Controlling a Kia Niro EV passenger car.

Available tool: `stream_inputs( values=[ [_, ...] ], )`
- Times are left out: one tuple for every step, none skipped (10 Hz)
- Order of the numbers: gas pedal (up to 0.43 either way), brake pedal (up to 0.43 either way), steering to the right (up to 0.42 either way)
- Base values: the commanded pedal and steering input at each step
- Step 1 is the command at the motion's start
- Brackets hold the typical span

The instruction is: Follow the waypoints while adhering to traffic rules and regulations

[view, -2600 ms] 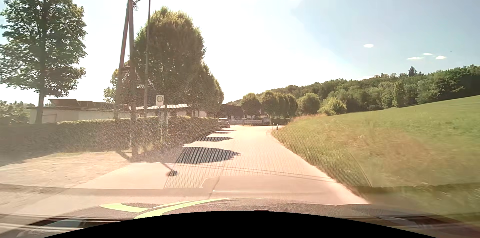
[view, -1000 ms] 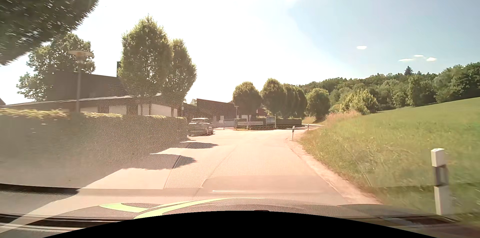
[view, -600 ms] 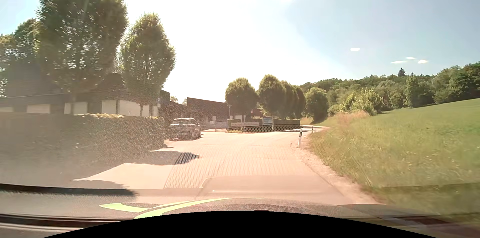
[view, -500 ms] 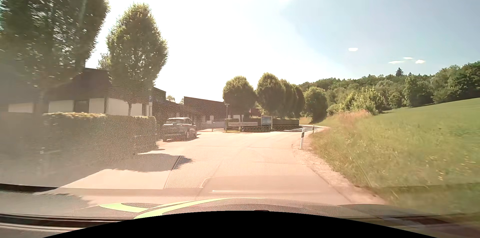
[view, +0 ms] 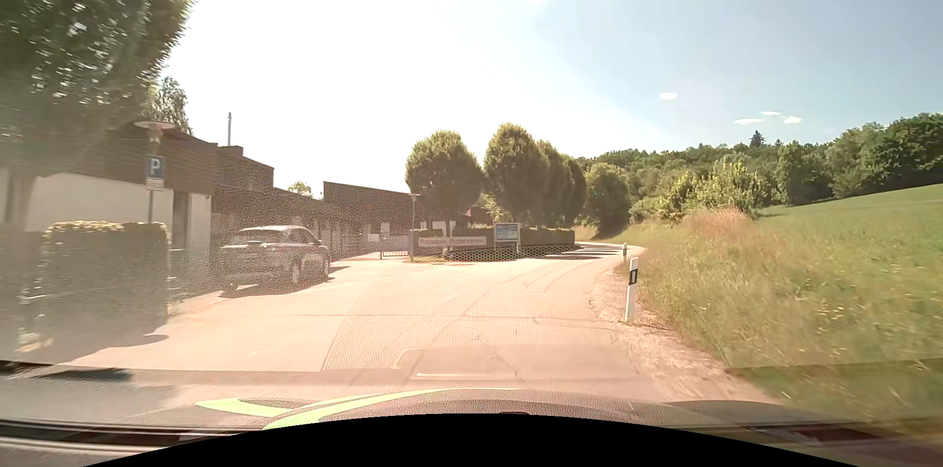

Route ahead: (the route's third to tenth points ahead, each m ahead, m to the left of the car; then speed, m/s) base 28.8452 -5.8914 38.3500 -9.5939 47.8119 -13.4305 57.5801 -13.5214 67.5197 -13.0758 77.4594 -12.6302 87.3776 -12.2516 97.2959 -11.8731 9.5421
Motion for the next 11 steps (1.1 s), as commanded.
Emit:
stream_inputs(
  values=[
    [0.039, 0.0, 0.062],
    [0.039, 0.0, 0.064],
    [0.039, 0.0, 0.071],
    [0.059, 0.0, 0.081],
    [0.067, 0.0, 0.094],
    [0.067, 0.0, 0.099],
    [0.067, 0.0, 0.101],
    [0.067, 0.0, 0.104],
    [0.067, 0.0, 0.104],
    [0.067, 0.0, 0.104],
    [0.079, 0.0, 0.105]
  ],
)
